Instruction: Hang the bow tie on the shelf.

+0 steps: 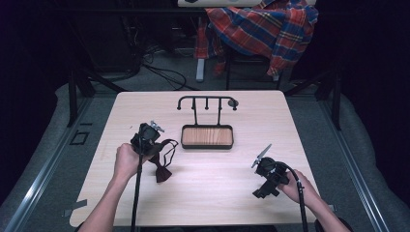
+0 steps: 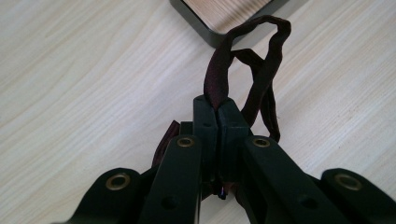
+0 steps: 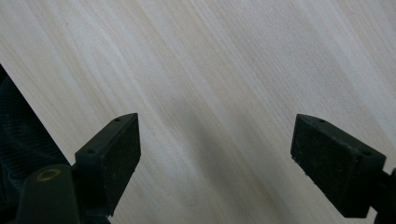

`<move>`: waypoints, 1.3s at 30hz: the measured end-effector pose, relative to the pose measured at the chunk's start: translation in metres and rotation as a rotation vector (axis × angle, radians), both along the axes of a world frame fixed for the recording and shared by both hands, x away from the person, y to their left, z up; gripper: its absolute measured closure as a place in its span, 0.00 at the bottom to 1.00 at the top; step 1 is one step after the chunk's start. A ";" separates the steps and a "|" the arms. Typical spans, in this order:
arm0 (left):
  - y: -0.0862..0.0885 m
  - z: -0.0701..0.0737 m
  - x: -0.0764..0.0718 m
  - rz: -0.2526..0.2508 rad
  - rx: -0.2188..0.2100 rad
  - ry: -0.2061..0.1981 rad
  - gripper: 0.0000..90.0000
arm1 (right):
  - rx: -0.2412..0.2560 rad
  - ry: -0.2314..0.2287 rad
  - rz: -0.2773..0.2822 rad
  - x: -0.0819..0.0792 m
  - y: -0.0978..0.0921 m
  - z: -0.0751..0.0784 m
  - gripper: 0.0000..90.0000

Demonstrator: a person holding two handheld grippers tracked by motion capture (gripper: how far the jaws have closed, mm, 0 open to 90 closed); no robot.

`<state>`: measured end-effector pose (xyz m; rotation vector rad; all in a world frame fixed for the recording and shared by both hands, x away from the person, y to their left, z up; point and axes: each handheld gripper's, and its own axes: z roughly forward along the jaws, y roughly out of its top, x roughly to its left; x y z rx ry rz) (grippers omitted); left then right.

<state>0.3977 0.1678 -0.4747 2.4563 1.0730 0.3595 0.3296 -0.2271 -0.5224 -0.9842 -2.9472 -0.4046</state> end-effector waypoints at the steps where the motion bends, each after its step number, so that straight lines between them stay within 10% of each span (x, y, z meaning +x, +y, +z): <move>1: 0.000 0.000 0.000 0.000 0.000 0.000 0.98 | 0.000 0.000 0.000 0.000 0.000 0.000 0.18; 39: -0.012 0.038 0.017 -0.002 -0.037 -0.083 0.98 | -0.029 0.006 0.006 0.000 -0.002 0.002 0.18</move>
